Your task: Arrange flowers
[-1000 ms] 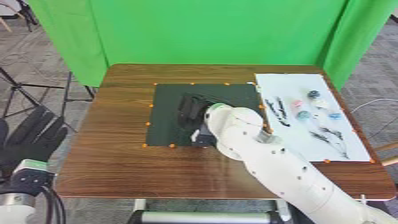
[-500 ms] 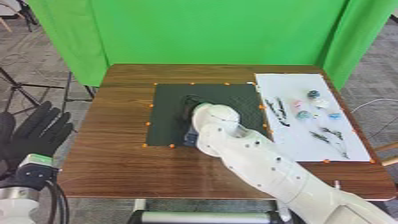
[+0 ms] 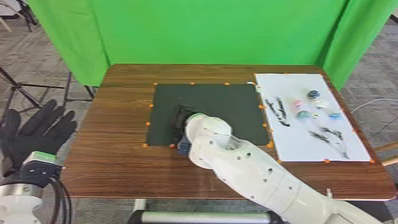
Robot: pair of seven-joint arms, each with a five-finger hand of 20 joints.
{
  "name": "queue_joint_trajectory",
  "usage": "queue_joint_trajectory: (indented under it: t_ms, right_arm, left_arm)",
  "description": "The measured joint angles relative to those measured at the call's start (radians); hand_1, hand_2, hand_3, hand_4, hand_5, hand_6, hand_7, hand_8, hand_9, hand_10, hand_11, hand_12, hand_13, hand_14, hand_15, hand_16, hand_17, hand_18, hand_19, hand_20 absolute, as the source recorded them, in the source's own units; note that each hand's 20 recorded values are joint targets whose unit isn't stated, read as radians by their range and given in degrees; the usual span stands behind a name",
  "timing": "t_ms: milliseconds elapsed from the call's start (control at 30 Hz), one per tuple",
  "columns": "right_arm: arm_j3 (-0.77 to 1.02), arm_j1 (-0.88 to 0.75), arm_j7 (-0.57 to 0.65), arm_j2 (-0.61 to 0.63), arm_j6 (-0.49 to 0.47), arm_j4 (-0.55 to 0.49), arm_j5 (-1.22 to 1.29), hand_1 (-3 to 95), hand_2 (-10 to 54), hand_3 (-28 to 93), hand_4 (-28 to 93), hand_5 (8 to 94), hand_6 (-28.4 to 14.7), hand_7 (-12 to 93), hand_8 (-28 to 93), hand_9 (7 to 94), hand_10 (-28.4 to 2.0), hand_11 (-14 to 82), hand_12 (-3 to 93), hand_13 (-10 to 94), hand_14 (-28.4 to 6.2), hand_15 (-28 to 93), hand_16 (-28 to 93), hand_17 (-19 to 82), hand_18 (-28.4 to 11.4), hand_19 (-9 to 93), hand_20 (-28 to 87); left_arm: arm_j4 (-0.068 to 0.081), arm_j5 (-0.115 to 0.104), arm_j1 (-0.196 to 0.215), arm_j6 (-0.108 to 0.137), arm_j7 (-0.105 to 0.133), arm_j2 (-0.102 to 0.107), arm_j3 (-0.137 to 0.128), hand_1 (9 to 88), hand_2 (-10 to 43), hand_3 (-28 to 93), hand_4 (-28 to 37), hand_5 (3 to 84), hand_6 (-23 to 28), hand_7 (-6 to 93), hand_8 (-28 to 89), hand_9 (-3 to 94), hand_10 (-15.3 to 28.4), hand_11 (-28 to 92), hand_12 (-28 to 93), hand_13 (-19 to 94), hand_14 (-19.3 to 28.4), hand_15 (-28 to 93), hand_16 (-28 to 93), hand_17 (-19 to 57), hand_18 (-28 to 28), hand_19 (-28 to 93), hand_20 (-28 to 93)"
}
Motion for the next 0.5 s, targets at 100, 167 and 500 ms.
queue_joint_trajectory:
  t_ms: [100,167,500]
  right_arm:
    - [-0.004,-0.005,0.008,-0.001,0.030,0.001,-0.002,51.4,-9.5,72,-17,69.4,-1.8,53,19,79.0,-10.6,36.8,56.2,75,-10.6,66,38,51,-21.8,93,28]
    - [-0.011,-0.006,0.010,-0.001,0.037,0.002,-0.018,51.3,-9.5,72,-17,69.1,-1.6,53,19,78.9,-10.5,37.1,56.2,76,-10.6,66,38,51,-21.8,93,28]
    - [0.012,-0.033,0.023,-0.028,0.055,0.018,-0.070,44.0,-9.5,63,-20,68.1,-2.3,52,17,74.9,-15.4,50.3,39.3,74,-11.8,67,37,49,-22.7,93,28]
  left_arm:
    - [0.000,0.000,0.001,0.000,0.000,0.000,0.000,21.7,9.0,70,-28.3,38.5,8.7,15.1,-9,30.7,16.2,21,11,21,16.6,37,-7,-5.3,13.7,27,9]
    - [0.000,0.000,0.001,0.000,0.000,0.000,0.000,21.8,9.0,70,-28.3,38.5,8.9,14.8,-8,30.7,16.5,21,11,20,16.8,37,-7,-5.4,13.7,27,9]
    - [0.003,0.010,-0.015,0.001,-0.010,-0.001,0.014,22.0,9.1,70,-28.3,38.7,8.9,14.7,-8,30.8,16.6,21,11,20,16.9,36,-7,-5.4,13.7,27,9]
